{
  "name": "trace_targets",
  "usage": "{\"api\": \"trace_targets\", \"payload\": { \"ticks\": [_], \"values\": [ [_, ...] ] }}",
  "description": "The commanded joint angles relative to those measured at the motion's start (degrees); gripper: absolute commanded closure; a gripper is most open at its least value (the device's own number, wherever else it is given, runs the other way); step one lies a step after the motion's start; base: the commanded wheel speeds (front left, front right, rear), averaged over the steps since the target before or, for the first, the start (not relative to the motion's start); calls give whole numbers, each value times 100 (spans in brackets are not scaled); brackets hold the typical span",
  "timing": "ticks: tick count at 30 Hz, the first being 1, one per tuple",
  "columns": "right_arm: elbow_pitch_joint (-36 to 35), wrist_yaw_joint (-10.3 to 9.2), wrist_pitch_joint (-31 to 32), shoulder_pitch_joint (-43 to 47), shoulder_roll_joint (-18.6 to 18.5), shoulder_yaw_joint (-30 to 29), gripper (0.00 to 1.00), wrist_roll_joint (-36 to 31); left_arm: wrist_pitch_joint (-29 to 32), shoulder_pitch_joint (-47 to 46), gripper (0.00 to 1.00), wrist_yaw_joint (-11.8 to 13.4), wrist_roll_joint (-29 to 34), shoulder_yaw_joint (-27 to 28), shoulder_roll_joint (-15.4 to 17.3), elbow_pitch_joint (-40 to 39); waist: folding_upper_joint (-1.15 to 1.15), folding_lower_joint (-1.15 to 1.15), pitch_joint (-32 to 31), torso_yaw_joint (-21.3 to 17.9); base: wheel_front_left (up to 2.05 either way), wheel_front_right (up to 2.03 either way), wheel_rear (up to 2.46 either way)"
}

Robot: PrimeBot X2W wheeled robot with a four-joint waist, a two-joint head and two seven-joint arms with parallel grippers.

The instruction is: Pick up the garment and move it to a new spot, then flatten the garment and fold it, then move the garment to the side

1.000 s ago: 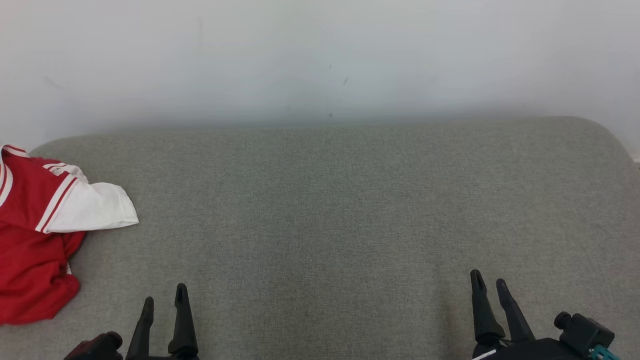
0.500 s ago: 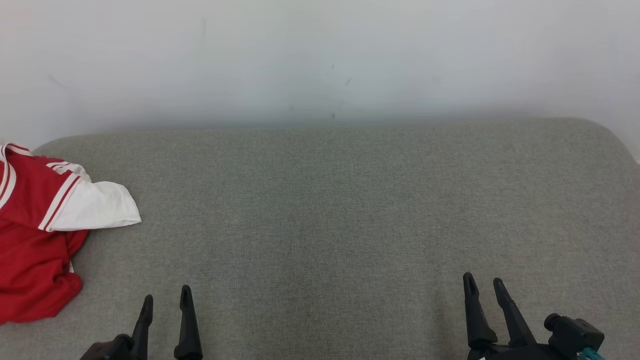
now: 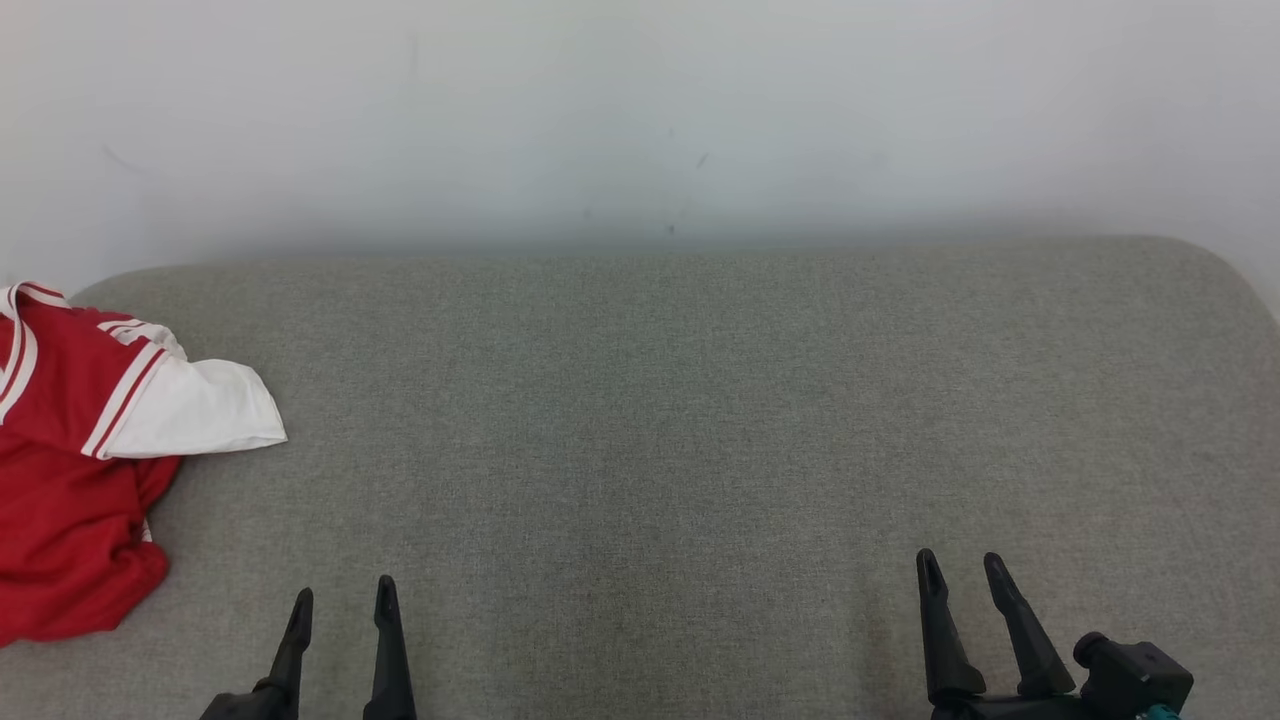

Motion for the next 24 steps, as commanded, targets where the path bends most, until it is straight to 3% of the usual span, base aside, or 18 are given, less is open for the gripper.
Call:
{"api": "trace_targets", "payload": {
  "ticks": [1,24],
  "values": [
    [-51,-9,-52,58,-4,17,0,-164,-52,42,0,16,180,-11,28,-59,0,0,-1,3,0,0,0],
    [-65,-11,-297,176,-4,-49,0,-1095,-297,145,0,108,1107,26,-17,-118,0,0,11,16,0,0,0]
  ]
}}
